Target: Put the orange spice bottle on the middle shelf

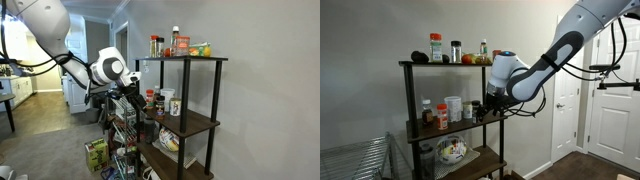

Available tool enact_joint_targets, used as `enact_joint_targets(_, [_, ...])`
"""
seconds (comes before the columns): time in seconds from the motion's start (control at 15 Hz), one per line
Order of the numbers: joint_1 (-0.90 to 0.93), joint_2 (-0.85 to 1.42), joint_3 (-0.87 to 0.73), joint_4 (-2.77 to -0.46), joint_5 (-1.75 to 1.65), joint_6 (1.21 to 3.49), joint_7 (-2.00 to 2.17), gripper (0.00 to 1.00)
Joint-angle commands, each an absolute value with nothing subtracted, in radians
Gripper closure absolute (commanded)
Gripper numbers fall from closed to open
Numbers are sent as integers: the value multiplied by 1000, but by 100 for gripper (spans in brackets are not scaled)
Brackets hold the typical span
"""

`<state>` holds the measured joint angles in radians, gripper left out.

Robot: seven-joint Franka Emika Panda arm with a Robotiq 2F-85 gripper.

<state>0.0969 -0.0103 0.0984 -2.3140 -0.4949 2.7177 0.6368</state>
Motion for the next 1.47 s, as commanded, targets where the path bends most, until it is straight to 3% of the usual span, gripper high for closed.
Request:
enact_joint_targets(0.0, [98,-58,101,-2347,-554,2715,707,0])
enact_joint_targets(0.53, [102,-351,132,-2517,-568,2685,814,0])
enact_joint_targets(0.73, [25,-449,187,-2540,-723,2717,956,0])
enact_joint_targets(1.4, [-205,-509,298,-2452,-1027,2704,1351,0])
